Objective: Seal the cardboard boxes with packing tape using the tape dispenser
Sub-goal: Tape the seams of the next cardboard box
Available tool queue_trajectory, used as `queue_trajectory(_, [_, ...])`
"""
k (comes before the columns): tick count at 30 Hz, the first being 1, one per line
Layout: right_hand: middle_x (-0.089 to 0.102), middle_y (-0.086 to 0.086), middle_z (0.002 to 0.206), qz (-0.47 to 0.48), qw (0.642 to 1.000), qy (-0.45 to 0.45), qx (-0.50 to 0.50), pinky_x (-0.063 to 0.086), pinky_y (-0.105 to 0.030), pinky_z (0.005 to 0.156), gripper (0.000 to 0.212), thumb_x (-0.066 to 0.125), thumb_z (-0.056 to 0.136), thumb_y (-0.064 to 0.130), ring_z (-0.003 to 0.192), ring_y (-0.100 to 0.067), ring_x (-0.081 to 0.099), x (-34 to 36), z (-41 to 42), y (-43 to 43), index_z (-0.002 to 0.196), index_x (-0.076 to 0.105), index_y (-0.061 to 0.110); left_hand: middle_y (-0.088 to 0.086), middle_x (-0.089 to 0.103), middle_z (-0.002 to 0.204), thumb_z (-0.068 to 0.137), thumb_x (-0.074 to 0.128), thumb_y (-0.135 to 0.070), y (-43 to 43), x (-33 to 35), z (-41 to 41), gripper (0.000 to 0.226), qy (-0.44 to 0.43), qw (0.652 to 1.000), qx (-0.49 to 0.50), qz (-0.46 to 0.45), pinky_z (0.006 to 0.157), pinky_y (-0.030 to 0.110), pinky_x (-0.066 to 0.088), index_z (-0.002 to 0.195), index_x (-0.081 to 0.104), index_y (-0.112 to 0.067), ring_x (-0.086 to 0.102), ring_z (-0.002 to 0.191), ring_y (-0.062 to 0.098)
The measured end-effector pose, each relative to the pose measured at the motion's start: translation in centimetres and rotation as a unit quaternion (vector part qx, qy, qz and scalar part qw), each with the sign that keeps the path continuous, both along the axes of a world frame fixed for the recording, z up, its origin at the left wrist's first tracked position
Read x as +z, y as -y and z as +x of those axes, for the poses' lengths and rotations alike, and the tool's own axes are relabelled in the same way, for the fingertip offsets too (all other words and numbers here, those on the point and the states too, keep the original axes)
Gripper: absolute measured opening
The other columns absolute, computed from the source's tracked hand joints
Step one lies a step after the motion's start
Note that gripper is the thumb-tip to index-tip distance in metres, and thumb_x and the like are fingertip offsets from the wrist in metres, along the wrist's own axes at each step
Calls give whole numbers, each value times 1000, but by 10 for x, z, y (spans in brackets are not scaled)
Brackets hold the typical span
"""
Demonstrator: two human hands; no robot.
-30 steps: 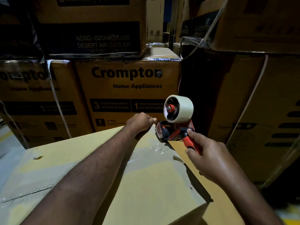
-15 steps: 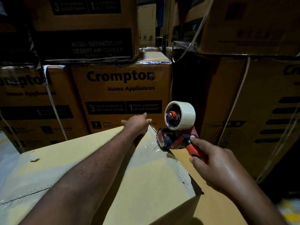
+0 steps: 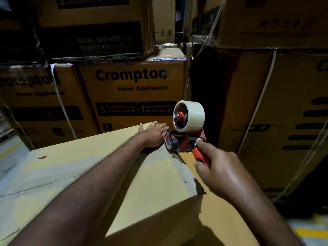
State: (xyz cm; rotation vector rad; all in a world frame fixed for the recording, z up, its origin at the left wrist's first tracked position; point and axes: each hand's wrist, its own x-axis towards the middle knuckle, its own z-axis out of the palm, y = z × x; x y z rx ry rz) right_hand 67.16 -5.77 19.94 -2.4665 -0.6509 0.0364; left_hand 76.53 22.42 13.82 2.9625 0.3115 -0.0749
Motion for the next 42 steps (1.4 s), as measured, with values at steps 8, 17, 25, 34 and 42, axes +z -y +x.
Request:
queue_trajectory(8, [57,1,128,-8,999,0,34,57,-26,74,63,54,98,37,86,-9,59,-4,-6,33,150,19,47,-11,10,168,108,20,-52,8,8,-3,53,-14,1000,21,-11,113,70,-16,159,22,-38,-5,156,18])
queue_trajectory(17, [56,3,134,-33,999,-26,34,52,-25,91,70,53,96,48,105,-12,61,-4,-32,73,148,7,56,-11,8,169,108,18,-52,16,10,-8,54,-14,999,30,-3,114,69,-17,159,22,-36,-7,156,17])
queue_trajectory(25, [55,6,133,-23,1000,-6,9,51,-22,85,65,56,96,43,92,-7,52,2,-36,72,148,18,53,-4,0,169,105,35,-52,48,14,-21,61,22,999,13,-37,113,73,-8,160,15,-34,-5,156,26])
queue_trajectory(34, [57,0,128,-4,1000,-21,-12,59,-27,71,65,61,93,39,87,-16,65,-6,-45,73,147,26,51,-11,13,168,107,40,-39,68,2,-35,46,-32,997,-74,10,114,73,-8,152,36,-44,-4,156,25])
queue_trajectory(42, [46,11,107,-5,1000,-9,-29,54,-19,64,66,60,94,41,74,-5,61,-14,-78,99,146,23,55,-8,14,168,107,24,-50,79,9,-44,49,-34,997,-64,11,114,72,-9,152,39,-37,-4,156,25])
